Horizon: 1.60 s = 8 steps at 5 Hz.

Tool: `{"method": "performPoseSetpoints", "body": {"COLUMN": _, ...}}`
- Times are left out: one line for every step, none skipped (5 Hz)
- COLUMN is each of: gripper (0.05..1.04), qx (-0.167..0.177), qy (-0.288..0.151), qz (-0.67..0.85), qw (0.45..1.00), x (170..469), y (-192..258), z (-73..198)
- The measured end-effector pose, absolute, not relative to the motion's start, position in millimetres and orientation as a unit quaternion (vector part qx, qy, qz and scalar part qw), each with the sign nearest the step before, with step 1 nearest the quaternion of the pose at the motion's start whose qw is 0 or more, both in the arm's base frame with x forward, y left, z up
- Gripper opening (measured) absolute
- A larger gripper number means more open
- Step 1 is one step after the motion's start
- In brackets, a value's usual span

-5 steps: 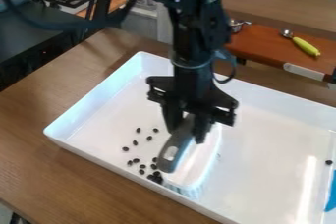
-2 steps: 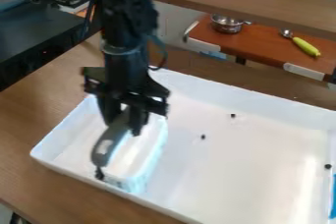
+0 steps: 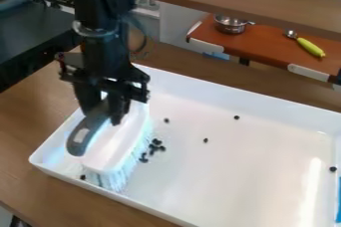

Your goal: Sweep into pile

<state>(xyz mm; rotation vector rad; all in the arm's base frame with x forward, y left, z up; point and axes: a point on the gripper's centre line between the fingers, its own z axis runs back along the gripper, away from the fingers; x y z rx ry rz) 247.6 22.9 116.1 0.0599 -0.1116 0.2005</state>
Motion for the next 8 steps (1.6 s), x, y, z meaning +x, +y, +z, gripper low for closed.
{"method": "performPoseSetpoints", "body": {"gripper": 0.47, "qx": 0.009, "qy": -0.064, "qz": 0.092, "qw": 0.994, "x": 257.6, "y": -0.5, "z": 124.4}}
{"method": "performPoseSetpoints", "body": {"gripper": 0.468, "qx": -0.034, "qy": -0.055, "qz": 0.079, "qw": 0.995, "x": 283.2, "y": -50.2, "z": 128.8}}
{"method": "performPoseSetpoints", "body": {"gripper": 0.468, "qx": -0.071, "qy": -0.052, "qz": 0.07, "qw": 0.994, "x": 307.7, "y": -98.9, "z": 133.4}}
{"method": "performPoseSetpoints", "body": {"gripper": 0.468, "qx": -0.083, "qy": -0.046, "qz": 0.049, "qw": 0.994, "x": 329.5, "y": -142.6, "z": 127.2}}
{"method": "performPoseSetpoints", "body": {"gripper": 0.467, "qx": -0.068, "qy": -0.061, "qz": 0.021, "qw": 0.996, "x": 345.4, "y": -173.9, "z": 123.2}}
{"method": "performPoseSetpoints", "body": {"gripper": 0.467, "qx": -0.041, "qy": -0.103, "qz": 0.002, "qw": 0.994, "x": 358.2, "y": -194.7, "z": 127.2}}
{"method": "performPoseSetpoints", "body": {"gripper": 0.467, "qx": 0.003, "qy": -0.162, "qz": -0.008, "qw": 0.987, "x": 364.7, "y": -207.2, "z": 139.4}}
{"method": "performPoseSetpoints", "body": {"gripper": 0.467, "qx": 0.029, "qy": -0.195, "qz": -0.008, "qw": 0.98, "x": 367.6, "y": -213.3, "z": 141.2}}
